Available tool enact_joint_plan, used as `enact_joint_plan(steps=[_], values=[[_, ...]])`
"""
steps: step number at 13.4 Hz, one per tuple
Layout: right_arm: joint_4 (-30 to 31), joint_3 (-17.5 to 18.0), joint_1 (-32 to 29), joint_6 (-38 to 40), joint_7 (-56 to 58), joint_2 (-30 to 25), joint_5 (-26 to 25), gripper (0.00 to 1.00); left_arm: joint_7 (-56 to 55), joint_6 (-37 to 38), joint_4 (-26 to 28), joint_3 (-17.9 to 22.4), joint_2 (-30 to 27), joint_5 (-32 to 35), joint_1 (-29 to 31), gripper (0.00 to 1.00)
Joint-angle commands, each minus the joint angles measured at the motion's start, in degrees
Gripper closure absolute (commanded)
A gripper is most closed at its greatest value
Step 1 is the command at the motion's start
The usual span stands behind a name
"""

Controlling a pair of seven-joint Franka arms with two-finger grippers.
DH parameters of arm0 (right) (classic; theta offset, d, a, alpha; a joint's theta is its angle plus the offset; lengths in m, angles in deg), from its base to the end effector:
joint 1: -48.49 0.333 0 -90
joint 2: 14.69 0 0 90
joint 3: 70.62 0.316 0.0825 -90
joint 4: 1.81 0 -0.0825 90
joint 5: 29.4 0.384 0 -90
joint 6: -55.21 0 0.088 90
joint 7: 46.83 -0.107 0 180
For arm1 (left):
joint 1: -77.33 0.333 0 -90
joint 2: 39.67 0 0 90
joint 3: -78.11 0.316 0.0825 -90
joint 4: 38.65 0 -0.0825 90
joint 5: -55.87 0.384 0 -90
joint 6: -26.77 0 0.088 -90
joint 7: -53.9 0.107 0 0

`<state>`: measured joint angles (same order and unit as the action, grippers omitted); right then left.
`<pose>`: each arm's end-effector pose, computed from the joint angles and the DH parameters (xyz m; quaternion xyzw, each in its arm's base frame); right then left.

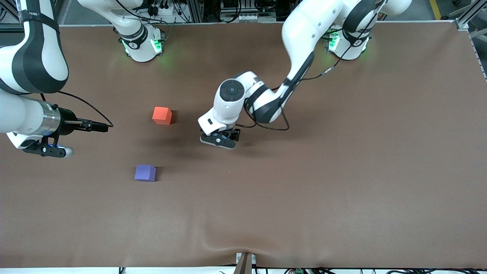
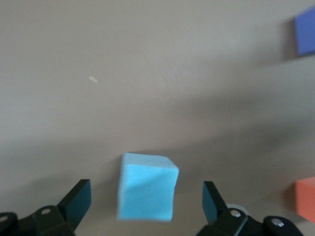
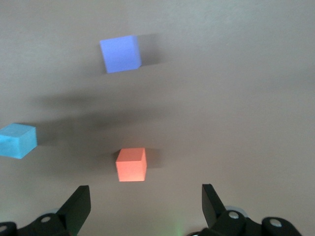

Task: Place blue block between orange and purple blocks
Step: 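Carry the light-blue cube with the left gripper toward the table middle, then set down the cube with the left gripper while the right gripper reaches it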

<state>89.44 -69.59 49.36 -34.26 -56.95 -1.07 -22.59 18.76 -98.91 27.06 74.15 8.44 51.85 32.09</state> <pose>0.6028 0.0319 0.4762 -0.9860 0.0783 0.1394 0.0467 0.5227 -0.5831 0.3175 0.9890 -0.0903 0.0403 0.1104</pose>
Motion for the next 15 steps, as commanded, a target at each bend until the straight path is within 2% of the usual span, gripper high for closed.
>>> enact_joint_plan(steps=[1, 4, 5, 8, 10, 15], values=[[4.2, 0.0, 2.5, -4.3, -2.6, -1.3, 5.6, 0.0, 0.1, 13.5, 4.0, 0.1, -14.6, -0.3, 6.1, 0.0], [7.1, 0.0, 12.6, -12.2, -18.3, -0.6, 5.8, 0.0, 0.1, 32.5, 4.3, 0.4, -23.8, 1.0, 12.9, 0.0], [8.3, 0.0, 16.0, -16.5, -22.8, 0.6, 5.8, 0.0, 0.2, 35.8, 4.4, -0.2, -25.8, 4.3, 15.7, 0.0], [8.2, 0.0, 25.4, -27.8, -33.6, 7.2, 5.8, 0.0, 0.6, 43.7, 4.6, -0.1, -29.2, 11.3, 18.2, 0.0], [8.2, -0.2, 30.1, -36.4, -39.5, 12.6, 5.1, 0.0, 1.3, 45.6, 5.0, -0.4, -30.7, 11.3, 22.5, 0.0], [8.6, -0.3, 33.5, -39.4, -39.7, 16.9, 2.9, 0.0, 12.5, 44.5, 14.4, -0.5, -38.2, 10.6, 32.7, 0.0]])
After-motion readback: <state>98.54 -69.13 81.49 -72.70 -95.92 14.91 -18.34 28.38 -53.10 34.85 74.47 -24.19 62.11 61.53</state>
